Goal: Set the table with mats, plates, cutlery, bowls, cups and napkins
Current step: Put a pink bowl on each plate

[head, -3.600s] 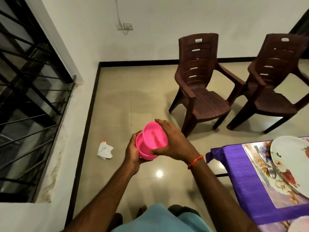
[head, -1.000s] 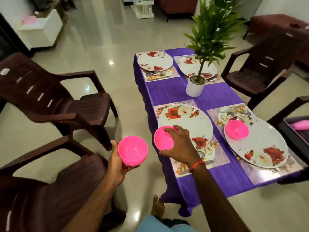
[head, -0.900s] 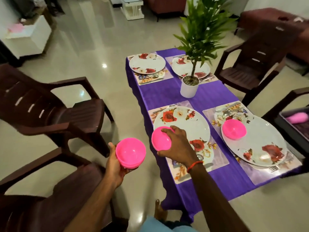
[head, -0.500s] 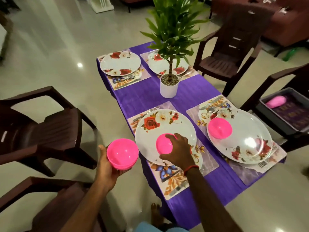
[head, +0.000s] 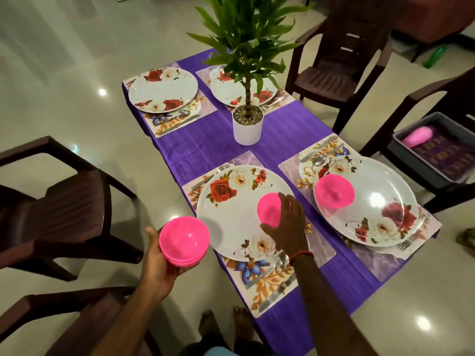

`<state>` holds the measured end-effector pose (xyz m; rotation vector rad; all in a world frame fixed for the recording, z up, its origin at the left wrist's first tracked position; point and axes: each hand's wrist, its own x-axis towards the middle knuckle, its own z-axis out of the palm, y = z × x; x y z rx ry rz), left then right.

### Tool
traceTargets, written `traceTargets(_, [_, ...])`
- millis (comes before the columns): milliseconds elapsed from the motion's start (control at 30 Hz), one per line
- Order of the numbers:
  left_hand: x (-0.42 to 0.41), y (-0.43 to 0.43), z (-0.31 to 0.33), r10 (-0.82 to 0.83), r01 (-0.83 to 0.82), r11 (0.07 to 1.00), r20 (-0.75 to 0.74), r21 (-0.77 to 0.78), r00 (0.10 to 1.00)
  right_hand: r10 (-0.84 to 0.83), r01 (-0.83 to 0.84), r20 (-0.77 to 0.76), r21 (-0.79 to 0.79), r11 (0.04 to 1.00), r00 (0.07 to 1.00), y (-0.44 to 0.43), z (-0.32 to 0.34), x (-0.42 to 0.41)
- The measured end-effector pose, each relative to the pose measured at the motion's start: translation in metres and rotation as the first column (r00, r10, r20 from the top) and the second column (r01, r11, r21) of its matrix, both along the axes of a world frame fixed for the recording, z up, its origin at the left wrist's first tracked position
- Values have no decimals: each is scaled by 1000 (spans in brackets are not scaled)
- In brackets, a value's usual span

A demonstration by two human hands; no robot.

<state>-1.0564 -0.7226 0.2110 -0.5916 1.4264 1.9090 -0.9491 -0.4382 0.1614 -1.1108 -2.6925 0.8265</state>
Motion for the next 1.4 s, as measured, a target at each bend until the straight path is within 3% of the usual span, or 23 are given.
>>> traceTargets(533, [-12, 13, -9, -80, 80, 997, -23, -5, 997, -43, 43, 6, 105, 994, 999, 16, -1, -6])
traceTargets(767, [-16, 12, 1, -48, 47, 999, -32, -17, 998, 36, 6, -162, 254, 967, 986, -19, 21, -28])
traceTargets(933, [-24, 0, 11, -1, 1, 1000, -46, -9, 999, 267, -189, -262, 288, 939, 928, -63, 47, -62])
traceTargets(1067, [-36, -8, 22, 33, -34, 999, -70, -20, 997, 422, -389, -349, 164, 906, 836, -104, 65, -92])
traceTargets(1233, [-78, -28, 34, 60, -61, 998, -63, -22, 996, 664, -673, -244, 60, 737, 706, -147, 86, -141])
traceTargets(1400, [-137, -54, 38, 113, -114, 994, -104, -1, 988, 785, -782, -134, 84, 617, 605, -181, 94, -199])
